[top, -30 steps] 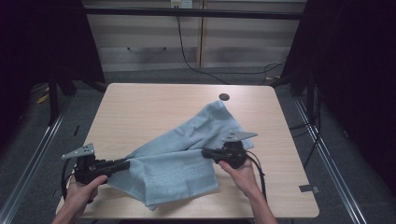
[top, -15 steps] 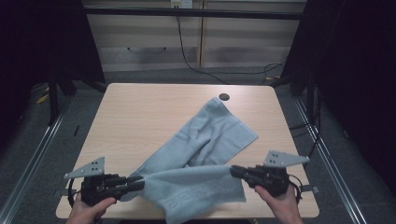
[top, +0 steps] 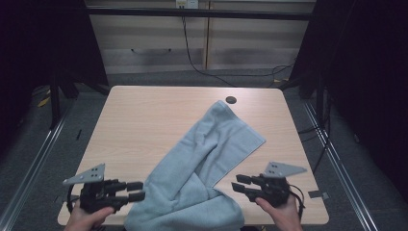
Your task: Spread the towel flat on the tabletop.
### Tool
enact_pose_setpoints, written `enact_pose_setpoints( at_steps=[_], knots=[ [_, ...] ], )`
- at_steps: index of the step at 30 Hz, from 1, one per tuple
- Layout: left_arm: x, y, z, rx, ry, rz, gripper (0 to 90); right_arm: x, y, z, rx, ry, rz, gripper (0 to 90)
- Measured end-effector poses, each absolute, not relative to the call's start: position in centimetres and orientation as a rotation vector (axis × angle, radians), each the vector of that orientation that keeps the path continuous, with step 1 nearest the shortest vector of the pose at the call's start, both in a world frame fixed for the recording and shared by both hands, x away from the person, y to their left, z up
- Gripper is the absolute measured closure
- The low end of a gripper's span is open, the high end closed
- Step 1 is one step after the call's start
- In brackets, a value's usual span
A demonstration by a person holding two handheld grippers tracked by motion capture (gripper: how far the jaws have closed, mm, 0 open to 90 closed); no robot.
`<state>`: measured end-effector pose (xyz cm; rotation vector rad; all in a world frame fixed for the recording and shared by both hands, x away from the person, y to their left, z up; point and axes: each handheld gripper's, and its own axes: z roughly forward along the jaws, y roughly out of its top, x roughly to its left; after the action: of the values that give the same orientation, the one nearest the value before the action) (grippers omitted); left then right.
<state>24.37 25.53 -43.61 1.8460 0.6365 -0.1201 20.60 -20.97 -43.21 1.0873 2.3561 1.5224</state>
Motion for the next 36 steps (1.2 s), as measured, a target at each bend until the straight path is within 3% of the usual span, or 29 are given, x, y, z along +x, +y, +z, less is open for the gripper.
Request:
enact_pose_setpoints(
  at_steps=[3, 7, 11, 17, 23, 27, 30, 36],
  knots=[
    [28.1, 24.5, -45.4, 1.894, 0.727, -0.095, 57.8, 24.7, -19.4, -46.1, 1.154, 2.422, 1.426, 58.5],
    [32.0, 23.1, -48.1, 1.951, 0.834, -0.057, 52.8, 27.6, -18.1, -48.3, 1.195, 2.466, 1.285, 55.7],
    [32.9, 22.3, -49.7, 1.984, 0.897, -0.039, 47.7, 29.0, -17.9, -49.7, 1.256, 2.45, 1.231, 52.5],
    [32.8, 21.0, -50.2, 2.045, 0.905, 0.024, 47.4, 28.9, -17.3, -50.3, 1.216, 2.444, 1.163, 51.7],
    [32.6, 20.3, -50.8, 2.079, 0.856, 0.045, 61.1, 28.8, -16.9, -50.5, 1.136, 2.418, 1.116, 62.3],
    [32.0, 20.2, -50.5, 2.143, 0.824, 0.118, 87.6, 29.1, -17.2, -50.6, 1.143, 2.391, 1.1, 79.0],
    [31.9, 21.0, -50.4, 2.139, 0.877, 0.101, 88.8, 29.5, -17.7, -50.3, 1.19, 2.389, 1.075, 84.1],
    [30.1, 24.0, -50.3, 2.122, 0.909, 0.091, 88.8, 30.1, -19.2, -49.9, 1.245, 2.339, 1.073, 85.7]
  ],
)
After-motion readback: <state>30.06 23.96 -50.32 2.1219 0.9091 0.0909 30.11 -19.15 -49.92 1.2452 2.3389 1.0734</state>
